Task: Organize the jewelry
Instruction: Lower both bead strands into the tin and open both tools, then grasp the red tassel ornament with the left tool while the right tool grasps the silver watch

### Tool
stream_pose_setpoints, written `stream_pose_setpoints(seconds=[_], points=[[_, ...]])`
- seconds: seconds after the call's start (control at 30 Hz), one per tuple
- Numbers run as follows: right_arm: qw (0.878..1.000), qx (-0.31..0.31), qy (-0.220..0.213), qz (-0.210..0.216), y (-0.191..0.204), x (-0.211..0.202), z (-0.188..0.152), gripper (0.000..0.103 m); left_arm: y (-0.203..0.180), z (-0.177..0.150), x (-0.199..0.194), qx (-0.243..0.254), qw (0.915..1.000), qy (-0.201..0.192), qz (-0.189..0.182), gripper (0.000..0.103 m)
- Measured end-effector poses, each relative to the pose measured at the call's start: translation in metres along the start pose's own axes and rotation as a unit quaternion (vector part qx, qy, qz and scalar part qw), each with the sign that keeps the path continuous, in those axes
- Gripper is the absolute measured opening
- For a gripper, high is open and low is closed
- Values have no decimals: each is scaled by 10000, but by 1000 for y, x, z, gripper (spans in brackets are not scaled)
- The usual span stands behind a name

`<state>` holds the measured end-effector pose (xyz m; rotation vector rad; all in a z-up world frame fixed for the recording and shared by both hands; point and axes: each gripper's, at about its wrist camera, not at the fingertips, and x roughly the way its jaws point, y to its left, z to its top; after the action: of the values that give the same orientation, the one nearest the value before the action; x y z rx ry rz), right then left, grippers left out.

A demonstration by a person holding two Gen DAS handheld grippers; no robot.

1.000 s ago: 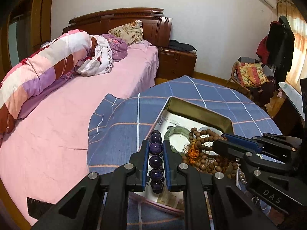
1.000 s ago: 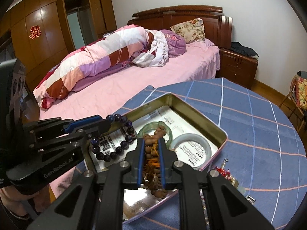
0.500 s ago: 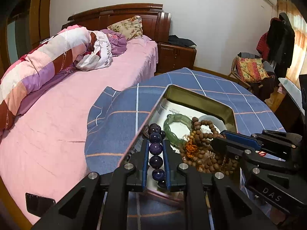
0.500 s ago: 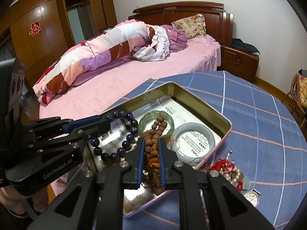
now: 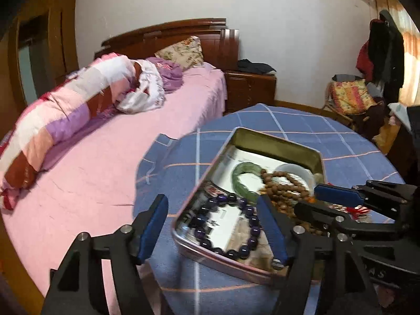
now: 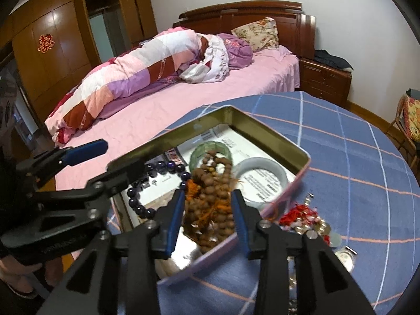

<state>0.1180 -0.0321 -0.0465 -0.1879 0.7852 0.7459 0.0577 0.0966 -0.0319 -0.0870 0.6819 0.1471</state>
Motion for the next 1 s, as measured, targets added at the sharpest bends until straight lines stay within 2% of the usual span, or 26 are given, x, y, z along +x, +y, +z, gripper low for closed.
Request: stream_pose_setpoints(seconds=[0.07, 0.13, 0.2, 0.4, 0.57, 0.77, 1.0], points=[[10000, 57, -38, -23, -5, -6, -1, 40, -1, 0, 1, -39, 10000, 24, -7, 71], [9998, 111, -122, -88, -12, -16, -4, 49, -4, 0, 0, -42, 10000, 22, 32, 71], [9993, 199, -201, -229, -24, -28, -9, 53, -7, -1, -1, -80, 10000, 26, 10, 71], [9934, 694, -139, -898, -77, -55, -36, 53, -28, -4, -3, 56, 9999, 20, -100, 71], [9865, 1052, 17, -1257, -110, -66, -57, 53, -55, -6, -4, 292, 9986, 46, -428, 71], [9840, 1144, 94, -1362, -120, -70, -69, 53, -91, -4, -8, 573, 9954, 55, -766, 71], [9810, 1280, -8, -1456, -134, -80, -77, 53, -142, -6, -5, 1057, 9874, 97, -1177, 71]])
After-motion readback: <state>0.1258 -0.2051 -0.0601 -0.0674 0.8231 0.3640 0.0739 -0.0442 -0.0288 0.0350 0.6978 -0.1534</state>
